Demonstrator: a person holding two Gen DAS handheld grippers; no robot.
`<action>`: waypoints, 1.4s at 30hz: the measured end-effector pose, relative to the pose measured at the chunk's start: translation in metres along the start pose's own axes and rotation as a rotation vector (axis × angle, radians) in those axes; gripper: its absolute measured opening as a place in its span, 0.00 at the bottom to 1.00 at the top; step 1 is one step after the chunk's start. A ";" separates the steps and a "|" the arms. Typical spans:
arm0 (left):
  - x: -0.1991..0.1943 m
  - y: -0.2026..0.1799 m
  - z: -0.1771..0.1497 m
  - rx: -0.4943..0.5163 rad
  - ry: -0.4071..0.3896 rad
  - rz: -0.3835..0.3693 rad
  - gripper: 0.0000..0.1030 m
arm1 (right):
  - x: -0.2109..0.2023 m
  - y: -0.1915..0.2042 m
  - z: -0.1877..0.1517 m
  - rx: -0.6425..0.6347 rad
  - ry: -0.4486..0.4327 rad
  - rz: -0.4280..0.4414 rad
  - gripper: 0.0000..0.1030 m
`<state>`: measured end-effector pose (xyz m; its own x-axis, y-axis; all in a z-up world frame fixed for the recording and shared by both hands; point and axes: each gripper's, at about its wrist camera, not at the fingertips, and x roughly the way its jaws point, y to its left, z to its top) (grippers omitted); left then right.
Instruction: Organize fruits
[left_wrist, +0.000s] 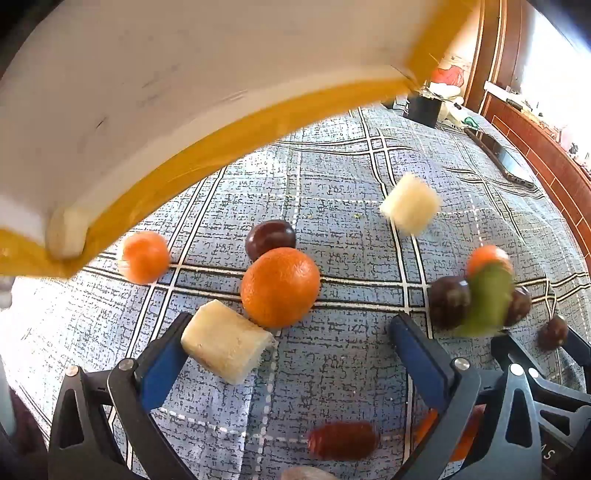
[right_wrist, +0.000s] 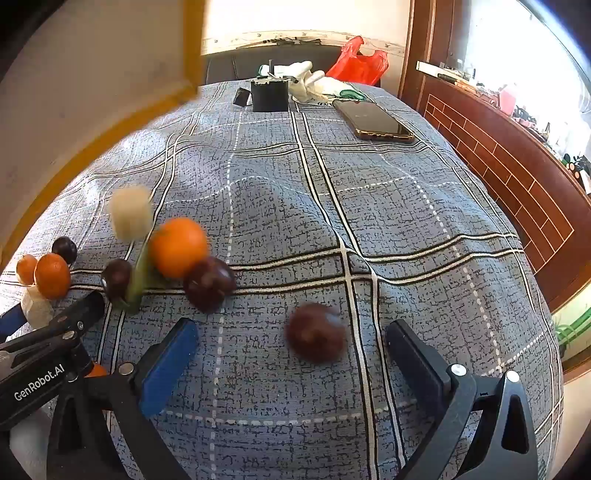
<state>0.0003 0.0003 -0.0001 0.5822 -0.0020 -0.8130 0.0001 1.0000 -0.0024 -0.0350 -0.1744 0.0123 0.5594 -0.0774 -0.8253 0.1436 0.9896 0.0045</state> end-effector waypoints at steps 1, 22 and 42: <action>0.000 0.000 0.000 0.002 -0.004 0.002 1.00 | 0.000 0.000 0.000 0.001 -0.004 0.001 1.00; 0.000 0.000 -0.003 0.003 -0.009 0.003 1.00 | 0.000 0.000 0.000 0.001 0.001 0.000 1.00; 0.000 0.000 -0.003 0.003 -0.009 0.002 1.00 | 0.000 0.000 0.000 0.000 0.001 0.000 1.00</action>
<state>-0.0020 -0.0001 -0.0017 0.5894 0.0005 -0.8079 0.0009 1.0000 0.0013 -0.0344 -0.1745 0.0121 0.5588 -0.0772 -0.8257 0.1438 0.9896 0.0048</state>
